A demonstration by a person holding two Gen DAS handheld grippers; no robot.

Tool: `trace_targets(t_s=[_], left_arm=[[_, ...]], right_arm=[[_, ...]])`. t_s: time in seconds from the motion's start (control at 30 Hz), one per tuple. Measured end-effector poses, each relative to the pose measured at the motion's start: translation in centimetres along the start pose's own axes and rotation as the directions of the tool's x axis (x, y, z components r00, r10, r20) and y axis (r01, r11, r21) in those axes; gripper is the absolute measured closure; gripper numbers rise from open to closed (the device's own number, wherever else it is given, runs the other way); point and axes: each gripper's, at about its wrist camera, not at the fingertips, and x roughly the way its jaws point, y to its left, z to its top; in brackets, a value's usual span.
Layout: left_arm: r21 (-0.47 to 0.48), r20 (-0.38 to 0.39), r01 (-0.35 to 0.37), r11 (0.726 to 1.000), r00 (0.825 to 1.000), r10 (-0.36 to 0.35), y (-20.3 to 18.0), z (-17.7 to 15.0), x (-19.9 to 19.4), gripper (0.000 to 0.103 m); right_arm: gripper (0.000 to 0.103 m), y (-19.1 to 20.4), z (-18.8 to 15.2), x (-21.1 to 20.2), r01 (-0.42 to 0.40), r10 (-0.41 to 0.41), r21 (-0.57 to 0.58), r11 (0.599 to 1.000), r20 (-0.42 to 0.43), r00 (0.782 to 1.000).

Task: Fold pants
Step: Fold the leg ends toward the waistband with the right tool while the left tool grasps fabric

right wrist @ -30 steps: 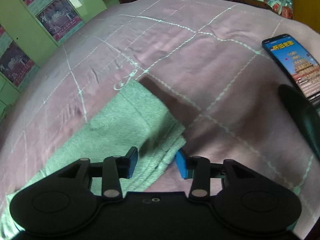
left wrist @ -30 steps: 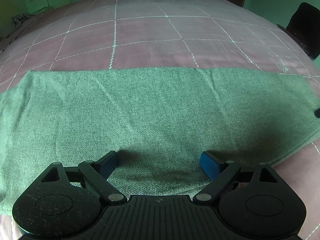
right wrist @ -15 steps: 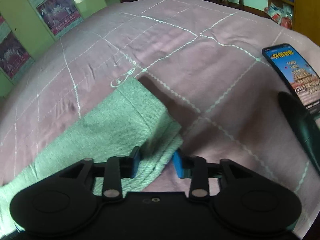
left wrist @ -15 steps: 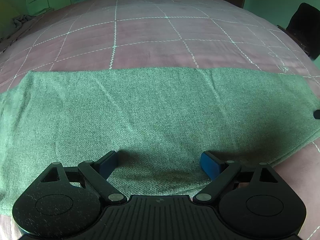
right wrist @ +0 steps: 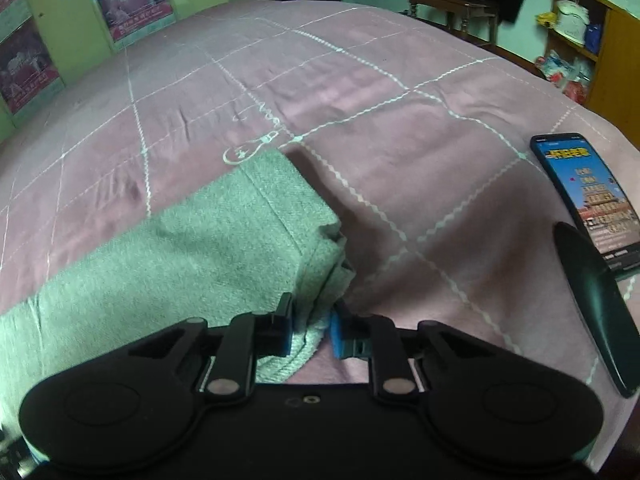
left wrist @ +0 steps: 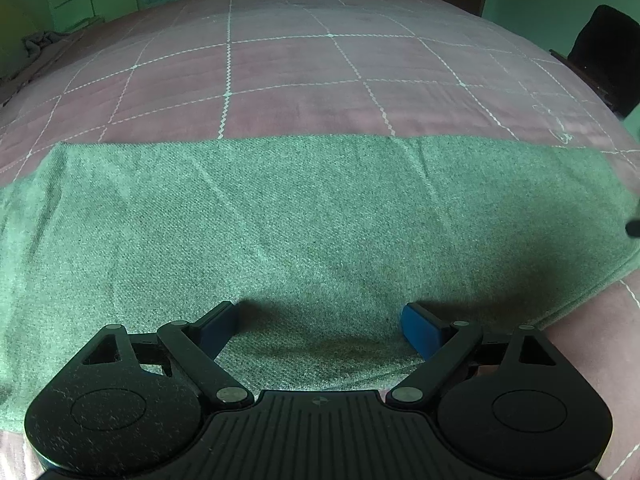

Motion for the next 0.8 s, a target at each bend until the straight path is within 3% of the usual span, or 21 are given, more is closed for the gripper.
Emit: trace_targets(t_s=[0.1, 0.23, 0.37, 0.47, 0.67, 0.73, 0.8], left_arm=[[-0.027, 0.0, 0.017, 1.0, 1.0, -0.017, 0.7, 0.3, -0.5, 0.022], [-0.132, -0.013, 0.056, 0.99, 0.998, -0.058, 3.6, 0.9, -1.2, 0.023], [-0.212, 0.014, 0.043, 0.976, 0.999, -0.041, 7.6, 1.3, -2.6, 0.023], [-0.271, 0.033, 0.007, 0.963, 0.999, 0.002, 11.4, 1.3, -3.7, 0.023], [-0.385, 0.014, -0.059, 0.921, 0.997, 0.07, 18.6, -0.4, -4.8, 0.023], [-0.426, -0.003, -0.056, 0.903, 0.998, 0.061, 20.2, -1.3, -4.7, 0.023], [-0.444, -0.012, -0.042, 0.895, 0.999, 0.041, 20.7, -2.0, -4.5, 0.023]], right_arm=[[0.087, 0.9, 0.4, -1.1, -0.001, 0.002, -0.025, 1.0, 0.039, 0.999], [0.087, 2.8, 0.8, -3.7, -0.048, 0.058, -0.092, 0.995, 0.109, 0.992], [0.087, 7.8, 0.8, -6.7, -0.152, 0.187, -0.209, 0.966, 0.158, 0.97], [0.087, 12.8, -0.2, -8.3, -0.242, 0.299, -0.303, 0.922, 0.158, 0.941], [0.087, 22.5, -6.8, -8.3, -0.393, 0.452, -0.465, 0.793, 0.016, 0.892], [0.087, 24.6, -10.0, -7.1, -0.426, 0.458, -0.489, 0.761, -0.059, 0.887], [0.077, 25.9, -12.4, -5.1, -0.431, 0.422, -0.504, 0.749, -0.139, 0.896]])
